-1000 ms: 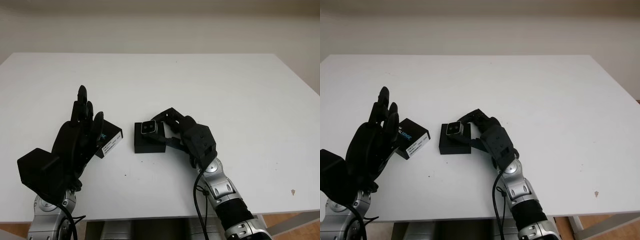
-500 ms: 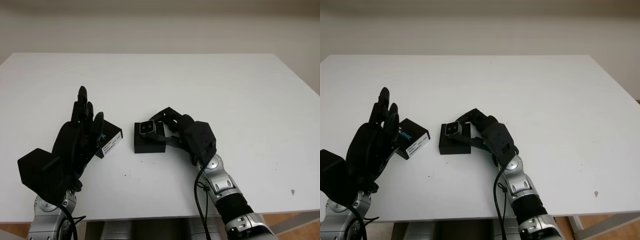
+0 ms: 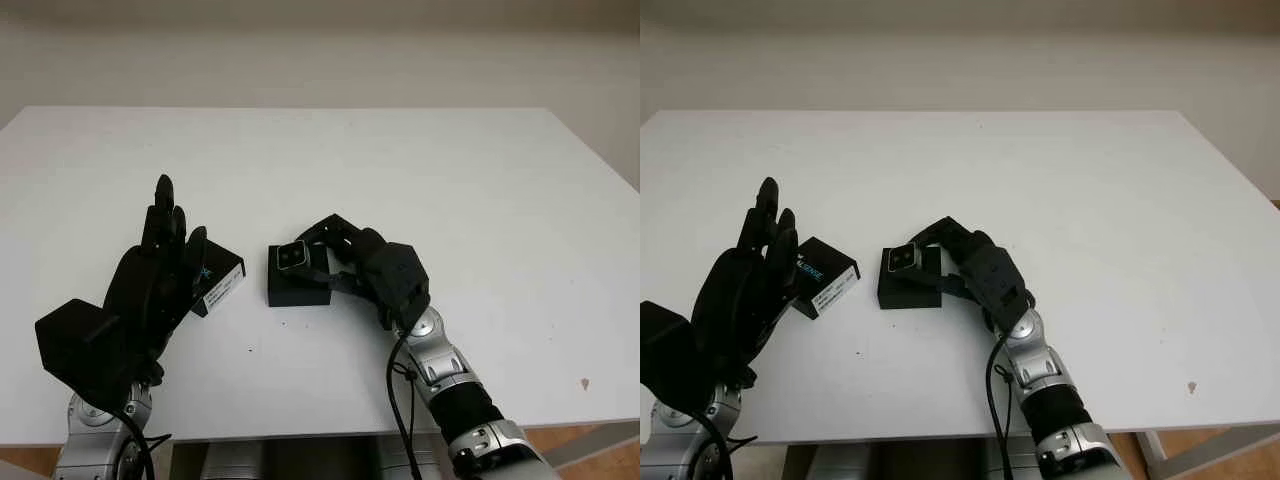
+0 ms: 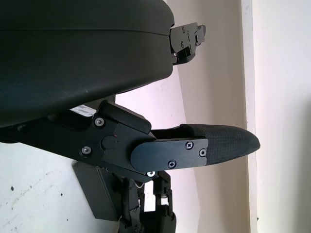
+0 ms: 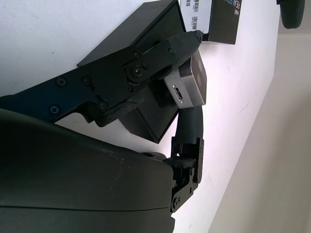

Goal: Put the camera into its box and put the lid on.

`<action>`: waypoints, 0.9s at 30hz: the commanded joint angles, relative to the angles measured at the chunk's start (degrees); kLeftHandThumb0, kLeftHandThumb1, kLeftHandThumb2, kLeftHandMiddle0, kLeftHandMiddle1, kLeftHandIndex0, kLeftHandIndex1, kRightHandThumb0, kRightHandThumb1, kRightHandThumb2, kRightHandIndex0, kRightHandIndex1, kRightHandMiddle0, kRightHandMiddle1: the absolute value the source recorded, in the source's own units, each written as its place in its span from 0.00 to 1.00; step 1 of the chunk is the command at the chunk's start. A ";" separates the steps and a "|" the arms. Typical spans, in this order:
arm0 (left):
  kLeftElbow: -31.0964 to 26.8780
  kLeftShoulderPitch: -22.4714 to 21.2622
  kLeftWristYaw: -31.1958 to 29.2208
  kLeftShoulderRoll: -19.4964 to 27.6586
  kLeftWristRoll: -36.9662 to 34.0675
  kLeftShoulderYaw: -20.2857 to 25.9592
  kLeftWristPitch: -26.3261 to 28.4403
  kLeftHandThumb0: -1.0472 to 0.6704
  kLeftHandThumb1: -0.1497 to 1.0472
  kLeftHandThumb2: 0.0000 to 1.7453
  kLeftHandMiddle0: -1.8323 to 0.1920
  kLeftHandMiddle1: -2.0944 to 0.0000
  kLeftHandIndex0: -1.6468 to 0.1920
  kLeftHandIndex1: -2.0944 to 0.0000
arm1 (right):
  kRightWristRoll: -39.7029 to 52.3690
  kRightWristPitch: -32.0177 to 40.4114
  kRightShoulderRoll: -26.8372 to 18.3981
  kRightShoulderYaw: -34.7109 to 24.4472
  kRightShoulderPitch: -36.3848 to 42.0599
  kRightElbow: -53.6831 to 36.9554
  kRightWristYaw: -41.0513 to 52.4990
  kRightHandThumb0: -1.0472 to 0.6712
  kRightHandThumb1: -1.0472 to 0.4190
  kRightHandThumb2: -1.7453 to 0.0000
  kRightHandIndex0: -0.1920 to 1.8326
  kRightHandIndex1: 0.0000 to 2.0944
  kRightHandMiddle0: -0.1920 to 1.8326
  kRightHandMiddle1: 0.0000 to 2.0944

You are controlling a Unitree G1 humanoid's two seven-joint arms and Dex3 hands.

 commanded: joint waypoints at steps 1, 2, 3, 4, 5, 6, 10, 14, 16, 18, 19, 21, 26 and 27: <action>-1.36 -0.03 0.18 0.30 0.18 0.31 -0.27 0.12 1.00 0.30 1.00 1.00 1.00 1.00 | -0.38 0.08 0.04 0.51 0.20 1.17 0.25 0.31 0.05 0.97 0.25 0.03 0.27 0.73; -1.41 0.01 0.19 0.32 0.20 0.33 -0.19 0.12 1.00 0.30 1.00 1.00 1.00 1.00 | -0.50 0.14 -0.03 0.61 0.20 1.15 0.33 0.31 0.05 0.97 0.25 0.03 0.27 0.73; -1.40 0.00 0.24 0.24 0.07 0.42 -0.10 0.12 1.00 0.30 1.00 1.00 1.00 1.00 | -0.73 0.03 -0.15 0.80 0.21 1.18 0.39 0.31 0.05 0.97 0.25 0.03 0.27 0.73; -1.39 -0.02 0.27 0.19 -0.05 0.50 -0.03 0.12 1.00 0.30 1.00 1.00 1.00 1.00 | -0.87 -0.05 -0.22 0.91 0.21 1.21 0.42 0.31 0.05 0.97 0.25 0.03 0.27 0.73; -1.31 -0.06 0.21 0.22 -0.10 0.55 -0.09 0.12 1.00 0.29 1.00 1.00 1.00 1.00 | -1.37 -0.35 -0.44 1.25 0.18 1.28 0.38 0.31 0.05 0.97 0.25 0.02 0.27 0.73; -1.26 -0.09 0.21 0.24 -0.09 0.58 -0.13 0.13 1.00 0.30 1.00 1.00 1.00 1.00 | -2.25 -0.84 -0.78 1.80 0.15 1.40 0.14 0.31 0.05 0.97 0.25 0.02 0.27 0.73; -1.55 -0.11 0.08 0.34 -0.12 0.63 0.35 0.13 1.00 0.30 1.00 1.00 1.00 1.00 | -8.24 -4.19 -3.39 5.64 0.62 0.20 -0.72 0.28 0.05 0.97 0.18 0.01 0.22 0.64; -1.20 -0.33 -0.14 0.35 -0.29 0.73 -0.01 0.13 1.00 0.29 1.00 1.00 1.00 1.00 | -15.28 -7.50 -6.40 9.83 0.77 -0.98 -2.55 0.19 0.06 0.97 0.03 0.01 0.14 0.22; -1.18 -0.39 -0.25 0.49 -0.23 0.75 0.01 0.13 1.00 0.29 1.00 1.00 1.00 1.00 | -17.41 -7.67 -7.14 10.91 0.89 -1.90 -3.26 0.19 0.06 0.97 0.01 0.00 0.13 0.14; -1.38 -0.42 -0.29 0.52 -0.27 0.72 0.30 0.13 1.00 0.29 1.00 1.00 1.00 1.00 | -19.25 -7.97 -7.98 11.92 1.06 -3.14 -3.78 0.18 0.05 0.97 0.00 0.00 0.10 0.10; -1.35 -0.47 -0.37 0.56 -0.29 0.72 0.26 0.13 1.00 0.30 1.00 1.00 1.00 1.00 | -20.16 -7.95 -8.37 12.38 1.15 -3.83 -3.99 0.18 0.05 0.97 0.00 0.00 0.09 0.09; -1.23 -0.60 -0.43 0.59 -0.24 0.72 0.24 0.13 1.00 0.29 1.00 1.00 1.00 1.00 | -21.24 -7.65 -8.84 12.94 1.30 -4.91 -4.06 0.18 0.05 0.97 0.00 0.00 0.07 0.07; -1.38 -0.73 -0.61 0.59 -0.31 0.67 0.29 0.14 1.00 0.30 1.00 1.00 1.00 1.00 | -21.80 -7.75 -9.11 13.23 1.71 -6.09 -4.60 0.19 0.06 0.97 0.00 0.00 0.07 0.06; -1.47 -0.74 -0.66 0.51 -0.54 0.71 0.44 0.13 1.00 0.30 1.00 1.00 1.00 1.00 | -21.58 -7.86 -9.04 13.04 1.83 -6.20 -4.76 0.19 0.06 0.97 0.00 0.00 0.06 0.06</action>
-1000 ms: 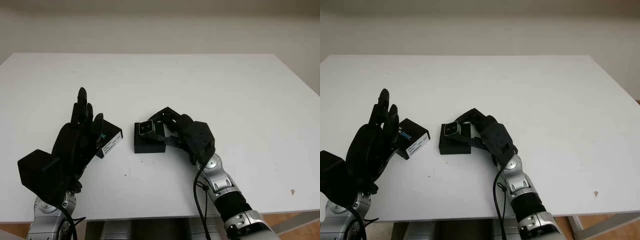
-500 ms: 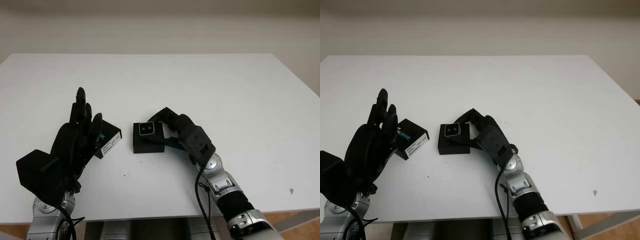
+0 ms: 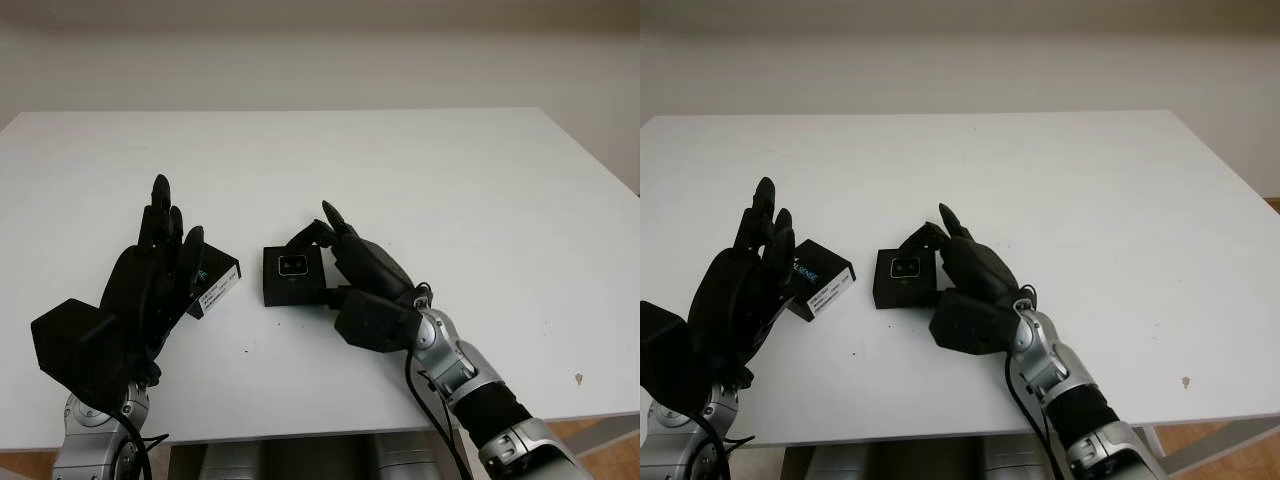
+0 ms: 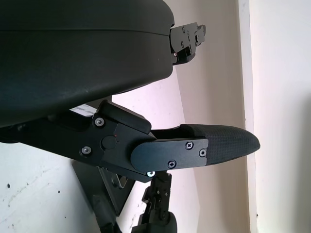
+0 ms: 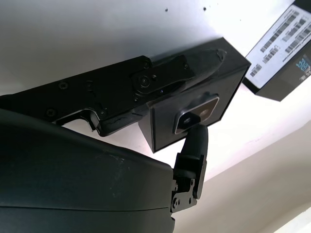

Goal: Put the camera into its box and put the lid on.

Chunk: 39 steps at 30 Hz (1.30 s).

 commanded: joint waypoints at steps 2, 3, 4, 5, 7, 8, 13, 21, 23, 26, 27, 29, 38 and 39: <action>-1.46 -0.76 -0.11 0.29 -0.53 0.13 0.34 0.14 1.00 0.30 1.00 1.00 1.00 1.00 | 0.45 -0.32 0.44 0.36 0.50 -0.60 -0.08 0.19 0.07 0.97 0.00 0.00 0.06 0.05; -1.50 -0.72 -0.12 0.36 -0.50 0.14 0.38 0.14 1.00 0.29 1.00 1.00 1.00 1.00 | 0.56 -0.50 0.37 0.25 0.52 -0.68 -0.21 0.19 0.07 0.97 0.00 0.00 0.06 0.05; -1.52 -0.70 -0.13 0.43 -0.44 0.13 0.39 0.14 1.00 0.29 1.00 1.00 1.00 1.00 | 0.62 -0.62 0.31 0.19 0.53 -0.74 -0.28 0.17 0.06 0.97 0.00 0.00 0.04 0.04; -1.60 -0.65 -0.11 0.61 -0.27 0.22 0.42 0.14 1.00 0.29 1.00 1.00 1.00 1.00 | 0.62 -0.88 -0.15 -0.26 0.76 -2.12 -0.66 0.16 0.05 0.96 0.00 0.00 0.03 0.04; -1.69 -0.63 -0.12 1.05 0.24 0.36 0.11 0.13 1.00 0.29 1.00 1.00 1.00 1.00 | 0.86 -0.88 -1.10 -1.29 1.34 -5.57 -0.81 0.13 0.01 0.95 0.00 0.00 0.01 0.02; -1.68 -0.65 -0.11 1.37 0.60 0.44 -0.12 0.13 1.00 0.29 1.00 1.00 1.00 1.00 | 1.28 -0.63 -1.51 -1.92 1.65 -7.55 -0.55 0.13 0.01 0.94 0.00 0.00 0.00 0.02; -3.48 -1.50 -1.30 5.12 2.56 1.92 -1.26 0.13 1.00 0.28 1.00 1.00 1.00 1.00 | 7.12 0.88 -2.05 -7.86 2.61 -19.17 0.73 0.15 0.00 0.92 0.03 0.02 0.05 0.04; -7.84 -4.27 -10.88 17.39 0.90 6.01 2.60 0.11 1.00 0.27 1.00 1.00 1.00 1.00 | 10.87 9.19 -3.72 -13.58 0.05 -25.59 4.36 0.21 0.00 0.94 0.09 0.05 0.12 0.07; -8.50 -5.88 -12.97 20.00 -0.26 7.32 4.02 0.12 1.00 0.23 1.00 0.99 1.00 0.99 | 11.36 10.43 -4.48 -14.20 -0.63 -25.26 5.50 0.21 0.00 0.92 0.10 0.05 0.12 0.07; -7.65 -8.08 -15.83 24.11 -1.19 8.87 5.91 0.13 1.00 0.19 1.00 0.99 1.00 0.99 | 12.40 11.03 -4.71 -14.89 -0.86 -24.76 6.48 0.22 0.00 0.92 0.11 0.05 0.13 0.07; -6.92 -8.84 -16.83 26.20 -0.46 9.05 6.67 0.13 1.00 0.15 1.00 1.00 1.00 1.00 | 12.97 11.24 -4.67 -15.11 -0.86 -24.55 6.81 0.22 0.00 0.92 0.11 0.05 0.13 0.06; -4.85 -10.45 -18.55 30.79 2.73 8.17 7.47 0.12 1.00 0.10 1.00 1.00 1.00 1.00 | 14.43 11.78 -4.55 -15.64 -0.88 -24.26 7.57 0.22 0.00 0.92 0.11 0.05 0.13 0.06; 2.31 -20.22 -17.36 36.55 25.82 -8.13 11.38 0.04 1.00 0.14 1.00 1.00 1.00 1.00 | 17.58 14.75 -3.92 -17.43 -0.83 -25.57 7.56 0.23 0.00 0.93 0.10 0.03 0.13 0.06; 2.36 -20.82 -16.53 35.53 28.65 -10.17 13.15 0.04 1.00 0.15 1.00 1.00 1.00 1.00 | 18.00 15.65 -3.81 -17.67 -0.77 -26.10 7.57 0.23 0.00 0.93 0.10 0.03 0.13 0.05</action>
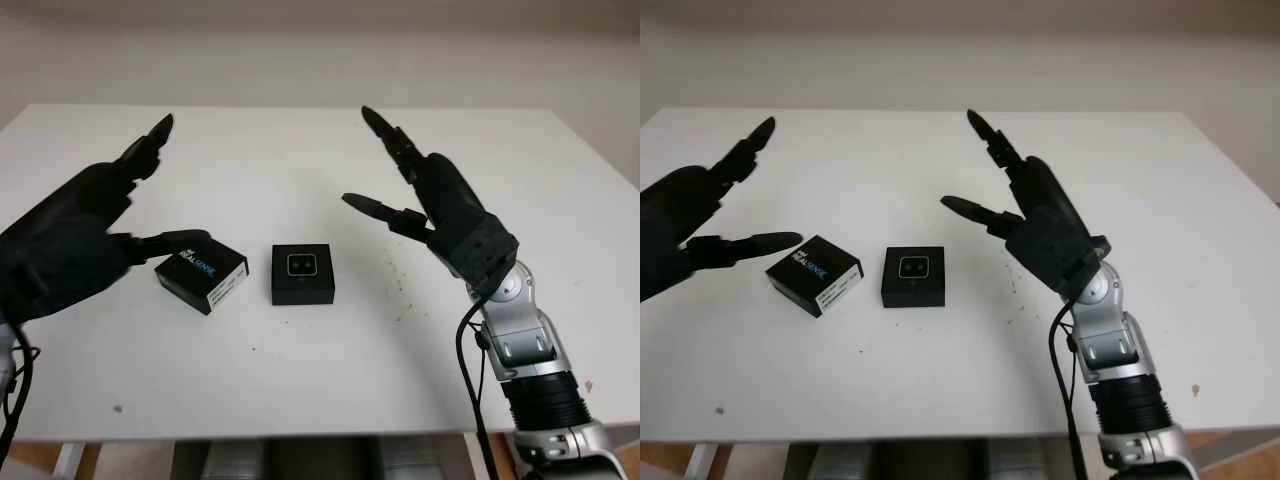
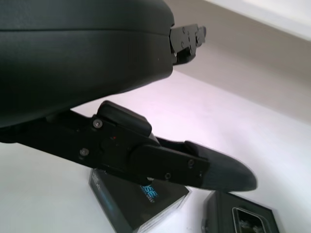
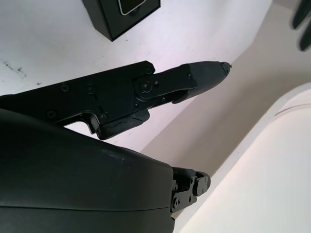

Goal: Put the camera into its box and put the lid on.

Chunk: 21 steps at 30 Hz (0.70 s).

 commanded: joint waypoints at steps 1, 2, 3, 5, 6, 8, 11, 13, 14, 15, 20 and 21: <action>0.23 -2.18 1.37 -2.15 4.83 -4.29 3.55 0.04 1.00 0.16 1.00 1.00 1.00 1.00 | 0.63 1.01 0.17 -1.13 -0.67 -1.78 -0.53 0.23 0.00 0.94 0.09 0.03 0.13 0.05; 0.09 -2.74 1.82 -3.48 7.25 -6.06 5.91 0.04 1.00 0.16 1.00 1.00 1.00 1.00 | 0.57 1.48 0.21 -1.22 -0.56 -2.30 -0.81 0.23 0.00 0.93 0.10 0.03 0.13 0.05; 0.08 -3.13 2.19 -4.65 9.51 -7.72 7.69 0.04 1.00 0.16 1.00 1.00 1.00 1.00 | 0.59 1.81 0.28 -1.34 -0.43 -2.76 -1.05 0.23 0.00 0.94 0.10 0.03 0.13 0.05; -0.07 -3.85 1.67 -6.53 14.04 -11.12 11.81 0.04 1.00 0.19 1.00 1.00 1.00 1.00 | 0.60 2.17 0.25 -1.54 -0.13 -3.37 -1.35 0.22 0.00 0.93 0.10 0.03 0.13 0.05; -0.08 -4.07 1.50 -7.55 15.93 -12.51 13.57 0.04 1.00 0.20 1.00 1.00 1.00 1.00 | 0.70 2.23 0.23 -1.65 -0.02 -3.55 -1.42 0.22 0.00 0.93 0.10 0.03 0.13 0.05; -0.12 -4.20 1.24 -9.54 18.55 -14.46 16.28 0.03 1.00 0.22 1.00 1.00 1.00 1.00 | 0.59 1.35 0.26 -1.86 0.14 -3.57 -2.15 0.22 0.00 0.93 0.11 0.03 0.13 0.05; 0.26 -4.09 1.19 -11.52 22.41 -16.90 18.36 0.02 1.00 0.25 1.00 1.00 1.00 1.00 | 0.44 1.65 0.21 -2.19 0.43 -4.27 -2.74 0.23 0.00 0.94 0.11 0.03 0.13 0.05; 0.63 -3.72 1.45 -12.89 24.25 -17.68 19.30 0.01 1.00 0.26 1.00 1.00 1.00 1.00 | 0.67 1.60 0.22 -2.52 0.64 -4.62 -2.98 0.23 0.00 0.93 0.11 0.03 0.13 0.05; 0.79 -3.53 1.66 -13.69 25.03 -17.88 19.88 0.01 1.00 0.26 1.00 1.00 1.00 1.00 | 0.82 1.39 0.15 -2.69 0.72 -4.68 -3.01 0.23 0.00 0.93 0.10 0.03 0.13 0.05; 0.99 -3.37 1.85 -14.44 25.89 -18.13 20.49 0.01 1.00 0.25 1.00 1.00 1.00 1.00 | 0.88 1.65 0.10 -2.85 0.80 -4.94 -3.09 0.23 0.00 0.93 0.10 0.03 0.13 0.05; 2.50 -3.19 0.42 -15.20 31.47 -20.75 22.43 0.00 1.00 0.25 1.00 1.00 1.00 1.00 | 2.17 2.50 0.28 -4.02 0.87 -5.86 -3.32 0.24 0.00 0.93 0.10 0.03 0.13 0.05; 2.81 -3.08 0.14 -15.11 32.59 -21.22 22.48 0.00 1.00 0.25 1.00 1.00 1.00 1.00 | 2.35 2.51 0.30 -4.21 0.82 -5.95 -3.46 0.24 0.00 0.94 0.10 0.03 0.13 0.05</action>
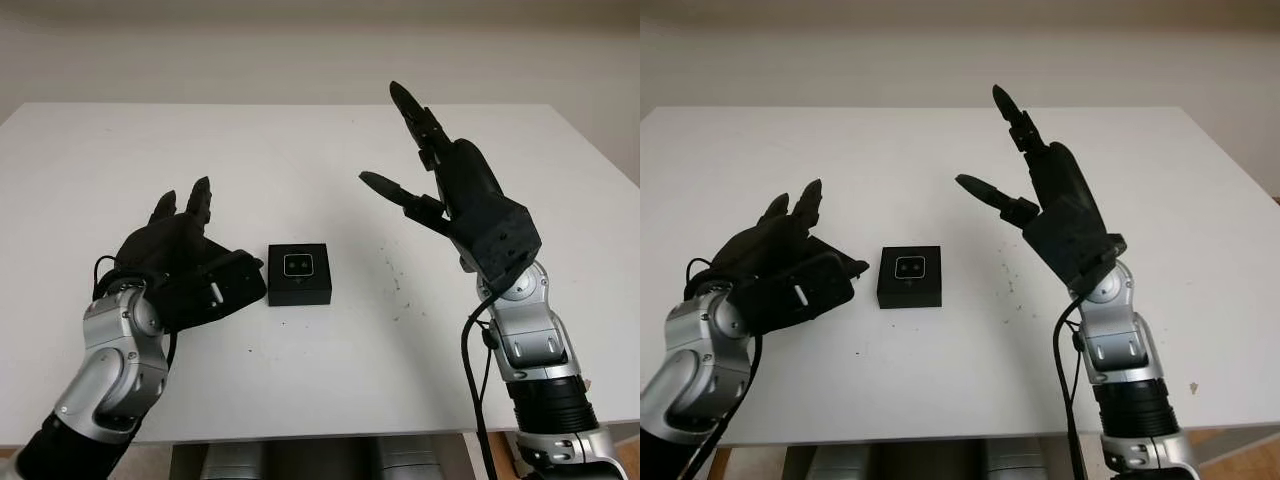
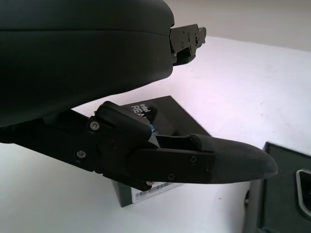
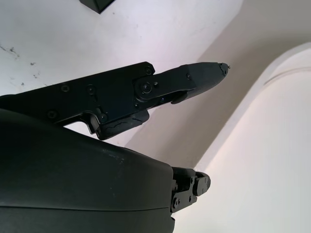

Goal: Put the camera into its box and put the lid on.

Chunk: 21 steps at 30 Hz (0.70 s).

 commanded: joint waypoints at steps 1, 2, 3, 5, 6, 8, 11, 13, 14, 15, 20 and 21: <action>0.75 -0.06 -0.61 -0.02 2.36 -1.12 0.19 0.00 1.00 0.24 1.00 1.00 1.00 1.00 | 0.61 0.26 0.03 -0.86 -0.08 -1.08 -0.43 0.25 0.00 0.94 0.10 0.03 0.13 0.05; 1.09 0.06 -0.83 0.01 3.62 -1.51 0.25 0.00 1.00 0.24 1.00 1.00 1.00 1.00 | 1.05 -0.01 0.16 -1.12 -0.12 -1.03 -0.47 0.25 0.00 0.94 0.10 0.03 0.13 0.04; 1.41 0.18 -1.03 -0.02 4.80 -1.79 0.31 0.00 1.00 0.22 1.00 1.00 1.00 1.00 | 1.30 -0.57 0.16 -1.30 -0.13 -0.83 -0.54 0.26 0.00 0.94 0.10 0.03 0.13 0.04; 2.20 0.43 -1.16 0.17 6.90 -2.11 -0.25 0.00 1.00 0.20 1.00 1.00 1.00 1.00 | 1.45 -1.30 0.14 -1.43 -0.07 -0.48 -0.83 0.25 0.00 0.94 0.10 0.03 0.13 0.04; 2.71 0.44 -1.37 0.42 7.89 -2.28 -0.63 0.01 1.00 0.19 1.00 1.00 1.00 1.00 | 1.39 -1.60 0.01 -1.41 -0.01 -0.36 -0.89 0.25 0.00 0.94 0.10 0.03 0.13 0.04; 3.74 0.52 -1.33 0.42 9.47 -2.23 -1.30 0.01 1.00 0.17 1.00 1.00 1.00 1.00 | 1.61 -1.35 -0.05 -1.47 0.15 -0.46 -0.79 0.25 0.00 0.94 0.10 0.03 0.13 0.04; 4.95 0.63 -1.45 0.01 10.50 -1.49 -2.15 0.02 1.00 0.13 1.00 1.00 1.00 1.00 | 1.81 -0.89 -0.09 -1.48 0.52 -0.80 -0.72 0.26 0.00 0.95 0.10 0.03 0.13 0.04; 5.45 0.53 -2.05 0.14 10.80 -1.09 -2.56 0.03 1.00 0.11 1.00 1.00 1.00 1.00 | 1.73 -1.03 -0.16 -1.41 0.72 -0.88 -0.83 0.26 0.00 0.95 0.10 0.03 0.13 0.04; 5.65 0.47 -2.44 0.22 10.75 -0.77 -2.68 0.03 1.00 0.10 1.00 1.00 1.00 1.00 | 1.68 -1.17 -0.14 -1.39 0.82 -0.89 -0.93 0.26 0.00 0.95 0.11 0.03 0.13 0.04; 5.77 0.44 -2.72 0.22 10.73 -0.51 -2.79 0.03 1.00 0.08 1.00 1.00 1.00 1.00 | 1.67 -1.26 -0.12 -1.39 0.88 -0.89 -1.00 0.26 0.00 0.95 0.11 0.03 0.13 0.04; 6.49 0.29 -3.61 -0.13 10.31 0.75 -3.32 0.04 1.00 0.06 1.00 1.00 1.00 1.00 | 2.07 -1.56 0.02 -1.56 1.08 -0.88 -1.16 0.26 0.00 0.95 0.11 0.03 0.13 0.04; 6.60 0.30 -3.68 -0.32 9.91 1.11 -3.50 0.04 1.00 0.07 1.00 1.00 1.00 1.00 | 2.19 -1.57 -0.01 -1.58 1.19 -0.93 -1.10 0.26 0.00 0.95 0.11 0.03 0.13 0.04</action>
